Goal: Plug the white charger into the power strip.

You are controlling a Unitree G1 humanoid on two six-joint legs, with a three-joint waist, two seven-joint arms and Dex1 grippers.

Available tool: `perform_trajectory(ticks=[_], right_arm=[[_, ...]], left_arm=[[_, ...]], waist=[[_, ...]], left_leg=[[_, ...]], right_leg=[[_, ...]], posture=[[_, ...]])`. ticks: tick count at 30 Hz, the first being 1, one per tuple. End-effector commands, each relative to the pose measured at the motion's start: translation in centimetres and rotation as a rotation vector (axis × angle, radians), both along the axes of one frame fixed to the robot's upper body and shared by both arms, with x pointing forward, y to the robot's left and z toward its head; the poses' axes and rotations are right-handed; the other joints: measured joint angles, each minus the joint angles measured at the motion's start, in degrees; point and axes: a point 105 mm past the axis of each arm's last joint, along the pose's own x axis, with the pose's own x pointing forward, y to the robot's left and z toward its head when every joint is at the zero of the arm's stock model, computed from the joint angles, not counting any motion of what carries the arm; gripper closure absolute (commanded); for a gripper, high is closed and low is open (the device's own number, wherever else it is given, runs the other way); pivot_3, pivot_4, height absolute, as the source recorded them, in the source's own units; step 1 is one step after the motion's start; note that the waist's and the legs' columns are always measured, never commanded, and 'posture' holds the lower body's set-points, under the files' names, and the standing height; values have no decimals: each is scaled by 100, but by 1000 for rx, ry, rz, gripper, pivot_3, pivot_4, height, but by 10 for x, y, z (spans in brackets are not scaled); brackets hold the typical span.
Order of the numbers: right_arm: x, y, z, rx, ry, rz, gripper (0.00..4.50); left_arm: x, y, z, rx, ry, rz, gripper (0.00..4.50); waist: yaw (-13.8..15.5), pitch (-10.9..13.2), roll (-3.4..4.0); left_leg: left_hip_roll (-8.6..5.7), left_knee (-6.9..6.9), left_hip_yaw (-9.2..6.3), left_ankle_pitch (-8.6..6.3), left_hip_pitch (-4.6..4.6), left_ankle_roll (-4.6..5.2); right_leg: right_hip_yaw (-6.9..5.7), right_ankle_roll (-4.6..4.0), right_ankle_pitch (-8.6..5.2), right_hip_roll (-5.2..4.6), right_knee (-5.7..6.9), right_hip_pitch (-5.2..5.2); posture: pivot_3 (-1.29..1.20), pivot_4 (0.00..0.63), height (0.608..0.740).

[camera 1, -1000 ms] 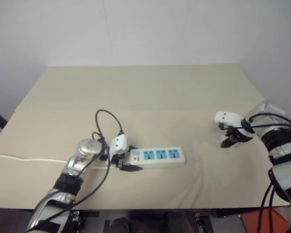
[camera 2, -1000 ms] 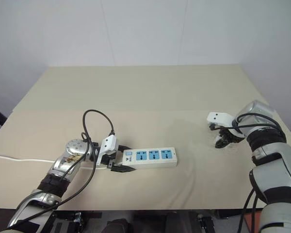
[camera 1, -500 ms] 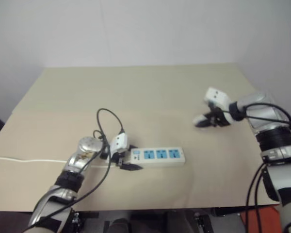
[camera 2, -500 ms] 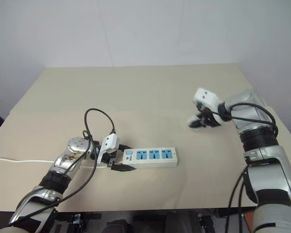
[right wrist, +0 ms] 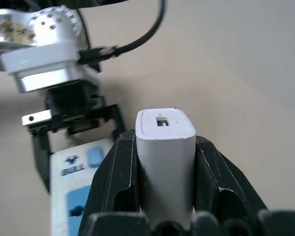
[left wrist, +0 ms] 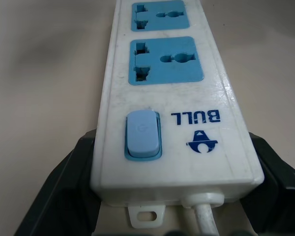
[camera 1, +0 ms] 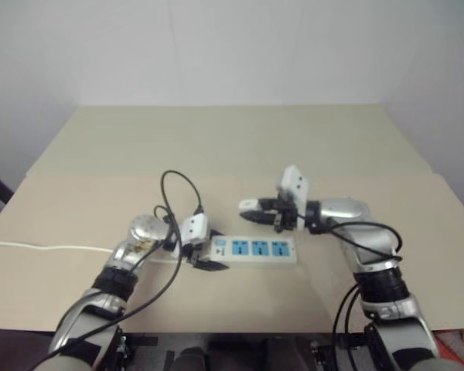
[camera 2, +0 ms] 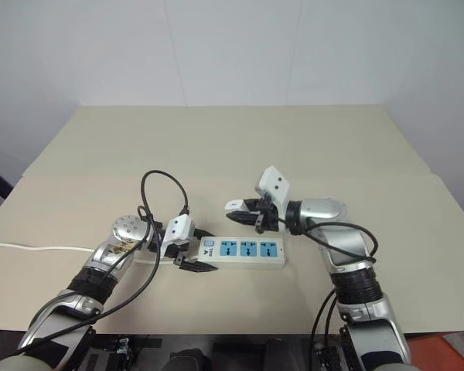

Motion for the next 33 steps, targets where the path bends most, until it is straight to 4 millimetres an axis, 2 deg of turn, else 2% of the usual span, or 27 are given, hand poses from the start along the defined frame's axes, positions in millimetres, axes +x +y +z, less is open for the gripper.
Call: perform_trajectory(ticks=[1,6,9,14,18,25,33], right_arm=[[-7,7,10,50,-39,61,3344],[-22,20,2,84,-44,155,3344],[-27,26,-11,69,-53,189,3344],[-22,30,-25,53,-49,170,3344],[-14,30,-30,59,-46,140,3344],[-6,20,-38,27,-42,121,3344],[-7,-5,-68,-38,11,58,3344]], left_arm=[[-5,6,-13,56,23,3,1162],[-9,5,-15,52,33,4,1162],[-10,5,-15,51,37,4,1162],[-13,5,-16,51,45,4,1162],[-14,6,-16,52,49,4,1162],[-17,7,-17,53,56,3,1162],[-17,7,-17,54,55,11,1162]], waist=[[-1,0,0],[-17,-1,1],[-23,-1,1],[-26,-2,0],[-36,-4,-2],[-102,-10,-5],[-76,-10,-6]], left_leg=[[0,0,0,0,1,0],[1,-4,-2,-1,4,2],[1,-4,-2,-1,4,2],[1,-3,-1,-1,7,2],[2,-4,-2,-1,8,2],[2,-5,-2,-1,17,2],[3,-16,-5,-7,70,12]], right_leg=[[0,0,0,0,0,1],[0,0,0,3,-3,2],[0,0,0,3,-3,2],[0,0,0,3,-3,5],[0,0,0,3,-3,5],[1,0,0,4,-4,15],[-3,3,-4,2,-22,80]], posture=[[0,150,740],[0,150,740],[0,150,740],[0,150,740],[0,150,740],[0,150,740],[0,150,740]])
